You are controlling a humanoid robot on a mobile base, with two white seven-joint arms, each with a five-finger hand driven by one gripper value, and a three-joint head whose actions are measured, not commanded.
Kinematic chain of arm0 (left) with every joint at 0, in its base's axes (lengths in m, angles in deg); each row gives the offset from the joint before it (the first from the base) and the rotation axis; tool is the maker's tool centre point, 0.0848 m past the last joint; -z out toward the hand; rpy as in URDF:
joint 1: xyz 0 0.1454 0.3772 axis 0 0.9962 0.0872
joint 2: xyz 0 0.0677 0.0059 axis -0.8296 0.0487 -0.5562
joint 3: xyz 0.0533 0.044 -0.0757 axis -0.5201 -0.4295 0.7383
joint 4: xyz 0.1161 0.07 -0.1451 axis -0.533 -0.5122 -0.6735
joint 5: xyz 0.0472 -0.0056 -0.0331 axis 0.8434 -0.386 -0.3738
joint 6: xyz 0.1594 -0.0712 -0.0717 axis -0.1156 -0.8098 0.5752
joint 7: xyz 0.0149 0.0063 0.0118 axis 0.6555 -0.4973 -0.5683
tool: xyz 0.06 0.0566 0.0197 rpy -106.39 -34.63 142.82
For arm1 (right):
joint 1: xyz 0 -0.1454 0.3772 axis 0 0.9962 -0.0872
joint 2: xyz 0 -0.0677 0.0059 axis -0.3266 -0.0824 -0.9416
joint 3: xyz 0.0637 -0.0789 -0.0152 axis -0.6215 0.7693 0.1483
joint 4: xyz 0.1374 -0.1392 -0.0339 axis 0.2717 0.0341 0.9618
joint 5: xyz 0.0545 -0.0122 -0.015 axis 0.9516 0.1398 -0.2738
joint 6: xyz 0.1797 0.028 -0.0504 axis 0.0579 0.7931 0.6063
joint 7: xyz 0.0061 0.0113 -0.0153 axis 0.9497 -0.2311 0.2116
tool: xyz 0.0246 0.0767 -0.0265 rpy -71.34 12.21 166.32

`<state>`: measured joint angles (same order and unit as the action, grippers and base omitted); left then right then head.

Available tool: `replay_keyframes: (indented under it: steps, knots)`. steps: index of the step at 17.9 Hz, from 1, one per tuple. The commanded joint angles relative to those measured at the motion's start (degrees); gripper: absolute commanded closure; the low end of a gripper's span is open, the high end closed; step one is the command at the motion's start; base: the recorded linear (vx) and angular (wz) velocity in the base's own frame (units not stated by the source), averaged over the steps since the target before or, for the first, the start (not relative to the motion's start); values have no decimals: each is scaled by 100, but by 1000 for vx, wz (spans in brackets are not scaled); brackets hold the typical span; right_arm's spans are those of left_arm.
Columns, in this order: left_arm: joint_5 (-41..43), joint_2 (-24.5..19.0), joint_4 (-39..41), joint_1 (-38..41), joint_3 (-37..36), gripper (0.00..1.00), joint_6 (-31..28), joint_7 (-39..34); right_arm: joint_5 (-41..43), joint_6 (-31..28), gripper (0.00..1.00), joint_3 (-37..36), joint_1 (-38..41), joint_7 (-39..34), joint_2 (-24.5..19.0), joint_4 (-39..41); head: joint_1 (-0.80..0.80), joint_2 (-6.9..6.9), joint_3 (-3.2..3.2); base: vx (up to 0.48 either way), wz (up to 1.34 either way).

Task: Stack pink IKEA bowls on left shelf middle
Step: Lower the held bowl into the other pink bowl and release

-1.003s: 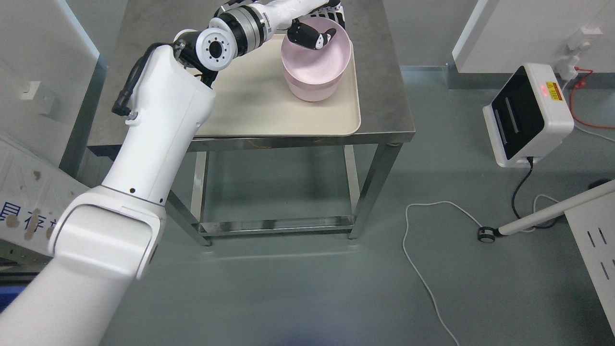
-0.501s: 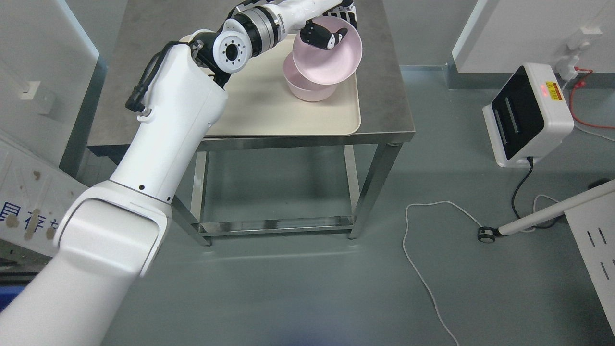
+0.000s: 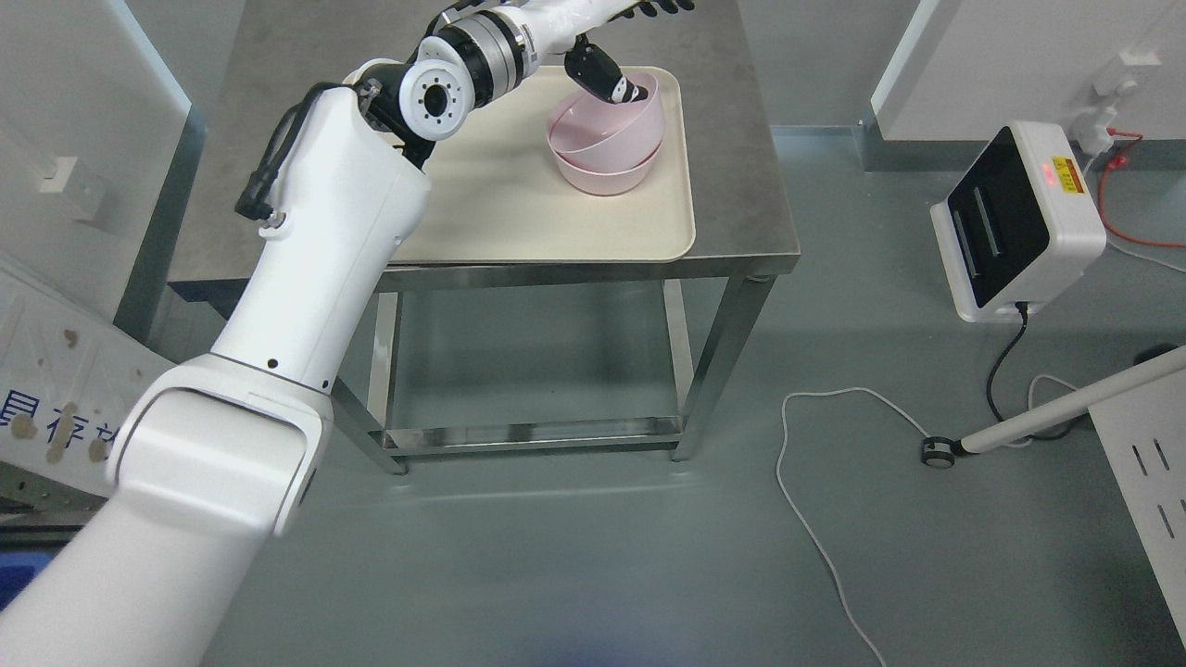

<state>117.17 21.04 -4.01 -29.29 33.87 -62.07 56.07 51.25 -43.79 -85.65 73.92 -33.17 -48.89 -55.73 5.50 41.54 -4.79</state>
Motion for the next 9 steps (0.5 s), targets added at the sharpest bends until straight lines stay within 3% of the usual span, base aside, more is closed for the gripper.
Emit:
replay_keyframes:
  steps: [1,2,4,7,9]
  knots:
    - [-2580,-72,775,293,1848,16,13,-788,-44,-1,0,-62,0,-1,100,0,0,0,0,0,0]
    - [-3274,-72,968,529,1805,10,39,-887,-44,-1,0,-62,0,-1,100,0,0,0,0,0,0]
    - [-3806,-72,1791,1413,1517,6,57,-565,-44,-1,0,-62,0,-9,100,0,0,0,0,0,0]
    - [-3799,-72,2446,2418,1015,6,250,655,-44,-1,0,-53,0,-1,100,0,0,0,0,0,0]
    - [-3250,-72,2447,2639,795,6,259,923,-44,-1,0,-53,0,-1,100,0,0,0,0,0,0]
